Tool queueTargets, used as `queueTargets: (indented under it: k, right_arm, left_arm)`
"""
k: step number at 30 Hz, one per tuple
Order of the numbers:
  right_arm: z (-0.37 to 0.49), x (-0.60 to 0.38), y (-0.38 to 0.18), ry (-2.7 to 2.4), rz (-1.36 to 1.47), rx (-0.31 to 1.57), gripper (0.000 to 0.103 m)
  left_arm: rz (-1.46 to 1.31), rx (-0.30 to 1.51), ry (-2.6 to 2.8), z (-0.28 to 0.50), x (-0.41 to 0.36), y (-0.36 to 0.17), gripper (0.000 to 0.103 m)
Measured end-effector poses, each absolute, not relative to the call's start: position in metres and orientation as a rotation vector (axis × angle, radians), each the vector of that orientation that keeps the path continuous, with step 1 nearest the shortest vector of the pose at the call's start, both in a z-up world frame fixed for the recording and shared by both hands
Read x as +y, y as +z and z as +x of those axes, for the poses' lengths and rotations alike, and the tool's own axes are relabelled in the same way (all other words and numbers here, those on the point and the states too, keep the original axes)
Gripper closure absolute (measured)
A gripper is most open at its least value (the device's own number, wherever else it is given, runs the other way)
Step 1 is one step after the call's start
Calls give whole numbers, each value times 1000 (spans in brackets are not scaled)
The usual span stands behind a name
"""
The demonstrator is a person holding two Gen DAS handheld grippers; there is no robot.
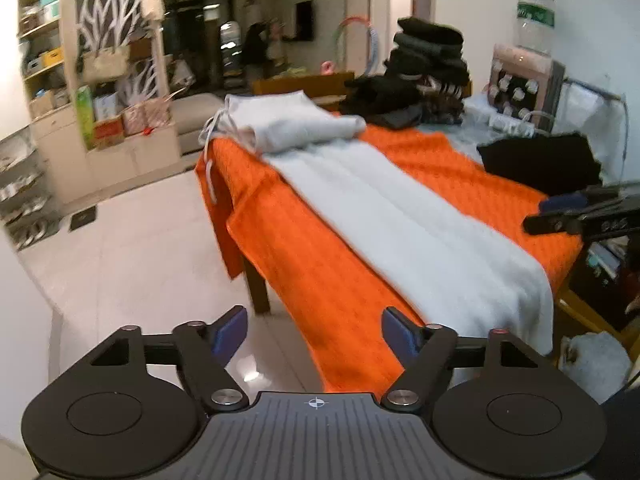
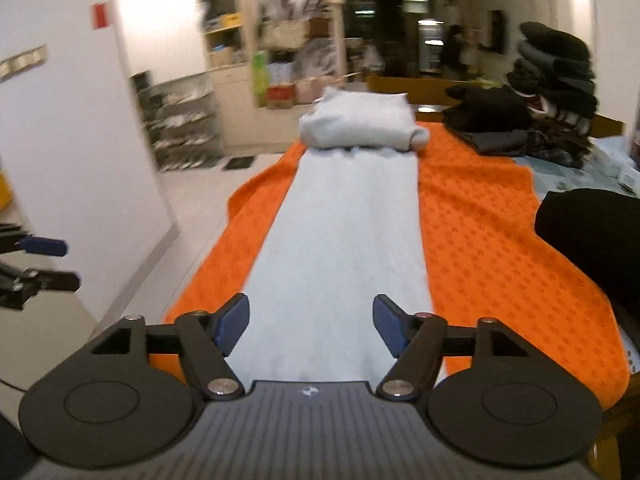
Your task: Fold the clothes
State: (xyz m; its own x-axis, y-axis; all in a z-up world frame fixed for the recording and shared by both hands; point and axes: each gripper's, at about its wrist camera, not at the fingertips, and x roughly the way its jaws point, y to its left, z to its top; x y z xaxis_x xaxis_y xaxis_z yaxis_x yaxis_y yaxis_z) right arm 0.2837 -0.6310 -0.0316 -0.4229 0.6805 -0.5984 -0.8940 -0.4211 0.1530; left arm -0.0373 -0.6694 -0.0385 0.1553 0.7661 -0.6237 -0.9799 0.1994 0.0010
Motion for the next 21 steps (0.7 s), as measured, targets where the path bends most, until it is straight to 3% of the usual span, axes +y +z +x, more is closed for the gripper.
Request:
queueTargets:
  k: [13,21]
  right_arm:
    - [177,-540,-24,1640,-388,685,9]
    - [155,-488,-27,1479,-308,704,9]
  left_arm:
    - [-394,533,1124,-157,-529,-16,1]
    - [-396,499,1020,-204,-402,-18,0]
